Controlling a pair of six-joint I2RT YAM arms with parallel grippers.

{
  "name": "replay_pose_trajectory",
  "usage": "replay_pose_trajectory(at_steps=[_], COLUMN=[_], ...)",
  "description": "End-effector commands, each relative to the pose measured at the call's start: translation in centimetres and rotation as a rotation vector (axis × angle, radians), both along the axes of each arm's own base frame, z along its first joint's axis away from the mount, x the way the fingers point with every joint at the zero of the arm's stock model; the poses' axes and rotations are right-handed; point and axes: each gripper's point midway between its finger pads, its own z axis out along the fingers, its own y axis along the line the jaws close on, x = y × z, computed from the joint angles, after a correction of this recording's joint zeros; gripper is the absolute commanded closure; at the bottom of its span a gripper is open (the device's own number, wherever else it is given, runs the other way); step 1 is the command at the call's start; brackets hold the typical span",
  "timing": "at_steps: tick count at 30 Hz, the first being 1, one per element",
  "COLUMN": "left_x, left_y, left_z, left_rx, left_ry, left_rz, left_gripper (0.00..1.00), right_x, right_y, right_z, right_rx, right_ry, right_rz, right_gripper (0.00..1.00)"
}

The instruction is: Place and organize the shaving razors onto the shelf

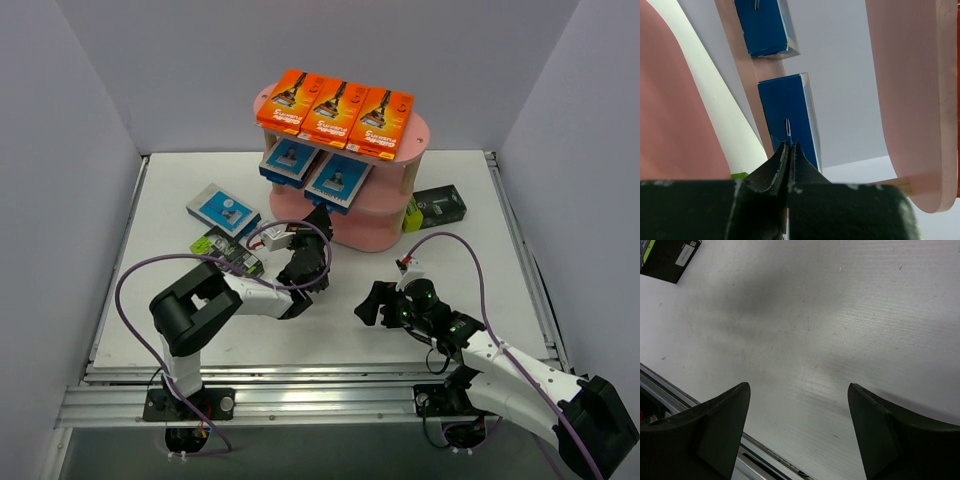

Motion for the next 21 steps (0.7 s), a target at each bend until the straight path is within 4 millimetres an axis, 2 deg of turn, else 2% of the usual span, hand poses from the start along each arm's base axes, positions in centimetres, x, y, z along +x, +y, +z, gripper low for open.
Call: replay_pose_trajectory(at_steps=[1,10,21], left_x=[0.5,0.8,1.3], left_y=[1.0,1.1,1.1], left_z=[1.4,0.2,0.7], left_rx=[-0.071,-0.062,-0.045], left_ry=[-0.052,-0.049,-0.057], left_rz=[0.048,0.056,0.066], left_gripper=[0.98,0.98,0.98], right_x=[0.7,0.7,0.7], right_y=[0.5,0.6,0.6], right_z=[1.2,1.1,1.1], right_rx=[0.025,0.022,0.022], right_ry=[-0.034,-0.031,-0.031], right_rz=[0.007,0.01,0.01], right_gripper=[0.25,0.25,0.25])
